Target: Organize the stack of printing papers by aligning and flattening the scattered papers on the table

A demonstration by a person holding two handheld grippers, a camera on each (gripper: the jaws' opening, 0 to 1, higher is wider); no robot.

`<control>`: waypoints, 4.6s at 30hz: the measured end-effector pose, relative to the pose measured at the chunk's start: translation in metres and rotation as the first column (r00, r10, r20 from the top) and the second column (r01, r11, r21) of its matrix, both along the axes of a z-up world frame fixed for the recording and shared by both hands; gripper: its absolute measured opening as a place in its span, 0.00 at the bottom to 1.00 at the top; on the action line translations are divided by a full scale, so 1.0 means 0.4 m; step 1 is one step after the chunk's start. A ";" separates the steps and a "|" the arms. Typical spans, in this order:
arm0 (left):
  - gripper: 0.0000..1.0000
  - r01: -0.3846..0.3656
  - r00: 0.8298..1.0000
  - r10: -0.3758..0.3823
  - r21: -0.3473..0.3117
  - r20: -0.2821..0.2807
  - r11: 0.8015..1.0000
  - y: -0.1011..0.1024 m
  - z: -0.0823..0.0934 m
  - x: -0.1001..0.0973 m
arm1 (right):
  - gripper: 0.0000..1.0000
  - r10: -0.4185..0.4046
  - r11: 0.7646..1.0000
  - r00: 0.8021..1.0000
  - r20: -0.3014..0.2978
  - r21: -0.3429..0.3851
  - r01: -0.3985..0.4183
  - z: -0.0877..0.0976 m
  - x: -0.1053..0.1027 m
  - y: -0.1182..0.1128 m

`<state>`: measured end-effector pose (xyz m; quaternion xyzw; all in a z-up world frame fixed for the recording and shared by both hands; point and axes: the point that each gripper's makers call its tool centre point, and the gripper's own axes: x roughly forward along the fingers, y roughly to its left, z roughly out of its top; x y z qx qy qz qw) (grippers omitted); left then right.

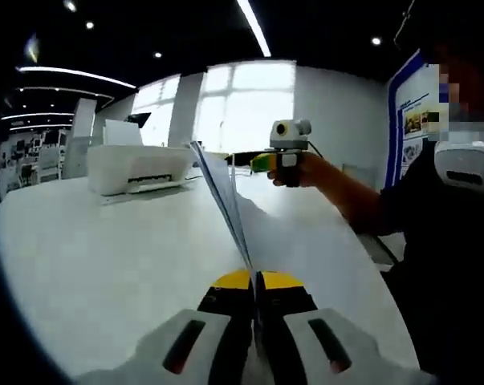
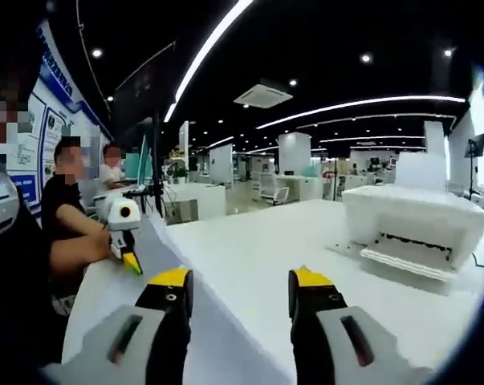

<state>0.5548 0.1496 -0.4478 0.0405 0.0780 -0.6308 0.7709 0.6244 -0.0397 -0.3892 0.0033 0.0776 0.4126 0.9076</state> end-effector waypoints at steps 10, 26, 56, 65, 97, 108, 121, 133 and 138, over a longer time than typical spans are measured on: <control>0.06 0.034 0.977 -0.018 -0.069 0.211 0.997 0.002 0.072 -0.013 | 0.68 -0.065 0.980 0.995 -0.072 0.185 0.077 -0.046 -0.029 -0.123; 0.06 0.067 0.961 -0.014 -0.184 0.277 0.981 0.021 0.130 -0.019 | 0.39 0.143 0.956 0.974 -0.178 0.279 -0.089 -0.110 -0.136 -0.037; 0.06 0.100 0.950 -0.002 -0.299 0.312 0.949 -0.025 0.256 -0.036 | 0.00 0.210 0.971 0.907 0.366 0.034 -0.239 0.191 -0.274 -0.064; 0.06 0.096 0.952 -0.004 -0.282 0.308 0.955 -0.045 0.241 -0.017 | 0.00 0.223 0.968 0.903 0.368 0.024 -0.249 0.184 -0.259 -0.095; 0.32 0.083 0.996 -0.078 -0.129 0.039 0.988 -0.159 0.116 0.005 | 0.28 0.266 0.961 0.945 0.190 0.024 -0.275 0.059 -0.209 0.019; 0.31 0.032 0.999 -0.026 -0.155 0.043 0.987 -0.099 0.139 0.014 | 0.27 0.220 0.970 0.955 0.198 0.057 -0.236 0.071 -0.219 -0.076; 0.07 0.111 0.980 -0.091 -0.112 0.175 0.987 -0.145 0.157 -0.026 | 0.00 0.289 0.952 0.914 0.283 0.015 -0.305 0.099 -0.254 -0.031; 0.13 0.129 0.983 -0.113 -0.104 0.148 0.986 -0.143 0.177 -0.023 | 0.05 0.299 0.949 0.917 0.265 0.024 -0.316 0.121 -0.244 -0.031; 0.30 0.139 0.987 -0.131 -0.084 0.098 0.987 -0.143 0.125 -0.034 | 0.25 0.286 0.952 0.932 0.222 0.044 -0.303 0.074 -0.238 -0.037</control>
